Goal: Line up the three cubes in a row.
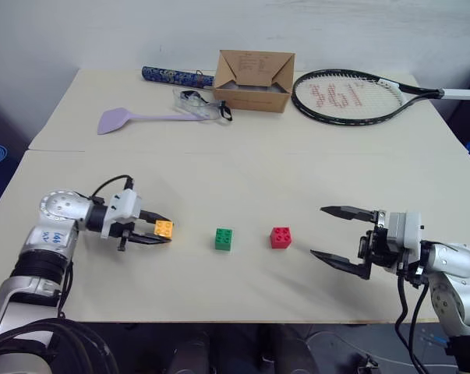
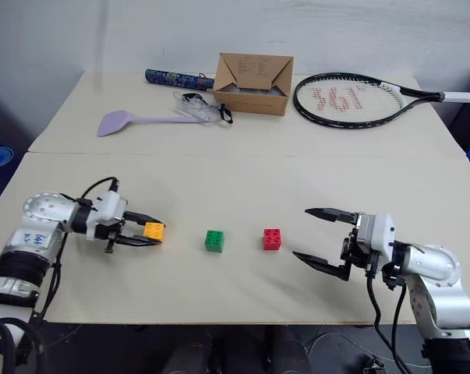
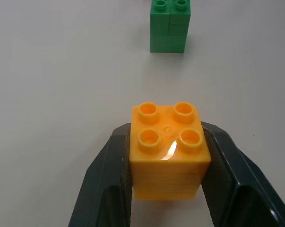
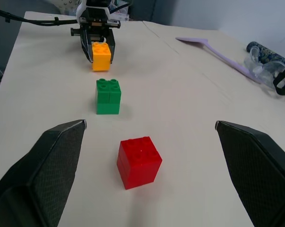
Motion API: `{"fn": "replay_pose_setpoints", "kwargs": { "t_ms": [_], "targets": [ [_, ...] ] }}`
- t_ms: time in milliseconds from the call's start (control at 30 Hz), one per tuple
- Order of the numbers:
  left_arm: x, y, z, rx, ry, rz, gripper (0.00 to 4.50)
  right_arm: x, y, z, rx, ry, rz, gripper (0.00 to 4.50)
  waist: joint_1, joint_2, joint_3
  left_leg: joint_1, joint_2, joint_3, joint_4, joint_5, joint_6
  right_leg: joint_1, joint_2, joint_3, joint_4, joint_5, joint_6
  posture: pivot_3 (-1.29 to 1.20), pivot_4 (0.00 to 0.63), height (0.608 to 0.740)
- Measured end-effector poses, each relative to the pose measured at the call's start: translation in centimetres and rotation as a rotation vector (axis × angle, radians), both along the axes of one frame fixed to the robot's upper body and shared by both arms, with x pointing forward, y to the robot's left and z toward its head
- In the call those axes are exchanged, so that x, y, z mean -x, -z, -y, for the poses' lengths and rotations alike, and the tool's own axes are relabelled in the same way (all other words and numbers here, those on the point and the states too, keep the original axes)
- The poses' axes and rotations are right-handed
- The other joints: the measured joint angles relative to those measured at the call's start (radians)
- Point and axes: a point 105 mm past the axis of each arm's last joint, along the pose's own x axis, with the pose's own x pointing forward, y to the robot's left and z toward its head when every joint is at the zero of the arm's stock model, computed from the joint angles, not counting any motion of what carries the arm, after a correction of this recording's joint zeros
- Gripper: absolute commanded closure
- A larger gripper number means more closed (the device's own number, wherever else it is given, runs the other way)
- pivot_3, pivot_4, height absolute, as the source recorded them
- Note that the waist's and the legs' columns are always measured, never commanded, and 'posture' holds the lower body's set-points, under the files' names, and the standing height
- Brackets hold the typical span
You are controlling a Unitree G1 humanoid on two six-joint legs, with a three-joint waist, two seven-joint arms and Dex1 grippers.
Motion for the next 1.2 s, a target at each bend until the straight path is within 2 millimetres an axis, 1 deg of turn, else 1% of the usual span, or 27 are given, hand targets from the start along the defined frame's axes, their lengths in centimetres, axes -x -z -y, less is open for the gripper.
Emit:
{"fn": "replay_pose_setpoints", "kwargs": {
  "t_ms": [67,200,467,533,567,700,767,833,900,933,1067,1100,1167,1200],
  "targets": [
    [0.0,0.1,0.2,0.005,0.005,-0.002,2.99,0.2,0.1,0.1,0.0,0.008,-0.002,0.0,0.0,0.0,0.0,0.0,0.0,0.0,0.001,0.0,0.0,0.0,0.0,0.0,0.0,0.0,0.0,0.0,0.15,0.74],
    [0.1,0.4,1.2,0.045,0.028,-0.013,2.99,0.4,-0.3,0.2,0.003,0.021,0.013,0.0,0.001,0.0,0.0,0.0,0.0,0.0,0.001,0.0,0.0,0.0,0.0,0.0,0.001,0.0,0.0,0.0,0.15,0.74],
    [0.2,0.6,1.5,0.052,0.04,-0.019,2.99,0.4,-0.1,0.2,0.002,0.029,-0.003,0.0,0.001,0.0,0.0,0.0,0.0,0.0,0.002,0.0,0.001,0.0,0.0,0.0,0.0,0.0,0.001,0.0,0.15,0.74],
    [0.1,0.6,1.5,0.054,0.036,-0.025,2.28,0.4,0.0,0.2,0.004,0.028,-0.003,0.0,0.001,0.0,0.0,0.0,0.0,0.0,0.002,0.0,0.001,0.0,0.0,0.0,0.0,0.0,0.001,0.0,0.15,0.74],
    [0.1,0.6,1.4,0.052,0.032,-0.031,2.07,0.4,0.0,0.2,0.004,0.027,-0.003,0.0,0.001,0.0,0.0,0.0,0.0,0.0,0.002,0.0,0.001,0.0,0.0,0.0,0.001,0.0,0.0,0.0,0.15,0.74],
    [0.2,0.7,1.0,0.06,0.009,-0.028,0.85,0.5,0.0,0.2,0.007,0.016,-0.005,0.0,0.0,0.0,0.0,0.0,0.0,0.0,0.002,0.0,0.001,0.0,0.0,0.0,0.0,0.0,0.001,0.0,0.15,0.74],
    [0.5,0.8,0.0,0.065,-0.026,-0.024,0.85,0.5,0.1,0.2,0.011,0.005,-0.009,0.0,-0.002,0.0,0.0,0.0,0.0,0.0,0.001,0.0,0.001,0.0,0.0,0.0,0.0,0.0,0.0,0.0,0.15,0.74],
    [1.0,0.9,-1.6,0.06,-0.076,-0.027,0.85,0.3,0.2,0.5,0.014,0.008,-0.015,0.0,-0.007,0.0,0.0,0.0,0.001,0.0,0.001,0.0,0.001,0.0,0.0,0.001,0.0,0.0,0.0,0.0,0.15,0.74],
    [1.9,0.8,-3.2,0.048,-0.127,-0.024,0.85,-0.1,0.1,0.9,0.015,0.019,-0.009,0.0,-0.009,0.0,0.0,0.0,0.001,0.0,0.001,0.0,0.0,0.0,0.0,0.001,0.0,0.0,0.0,0.0,0.15,0.74],
    [2.6,0.7,-4.3,0.043,-0.168,-0.014,0.85,-0.3,-0.1,1.2,0.024,0.02,-0.002,0.0,-0.012,0.0,0.0,0.0,0.002,0.0,0.001,-0.001,0.0,0.0,0.0,0.001,0.0,0.0,0.0,0.0,0.15,0.74],
    [5.6,0.3,-8.0,0.003,-0.334,0.012,0.85,-0.7,-0.9,3.4,0.1,0.033,-0.004,0.0,-0.014,0.0,0.001,0.0,0.002,-0.001,0.001,-0.002,0.001,0.0,-0.002,0.001,-0.002,0.0,0.0,0.0,0.15,0.74],
    [6.6,0.4,-8.9,-0.018,-0.382,0.004,0.85,-0.8,-1.3,4.2,0.134,0.037,-0.003,0.0,-0.014,0.001,0.001,0.001,0.001,-0.001,0.001,-0.002,0.002,0.001,-0.003,0.002,-0.003,0.0,0.0,0.0,0.15,0.74],
    [8.1,0.4,-10.1,-0.042,-0.465,-0.002,0.85,-1.0,-2.1,5.7,0.196,0.037,0.001,0.0,-0.01,0.002,0.002,0.001,0.001,-0.002,0.001,-0.003,0.002,0.001,-0.003,0.002,-0.006,0.0,0.0,0.0,0.15,0.74],
    [8.7,0.2,-10.4,-0.049,-0.497,0.006,0.85,-0.8,-2.3,6.3,0.228,0.026,-0.002,0.0,-0.002,0.002,0.002,0.001,0.001,-0.003,0.001,-0.003,0.001,0.001,-0.004,0.001,-0.006,0.0,0.0,0.0,0.15,0.74]
  ]
}}
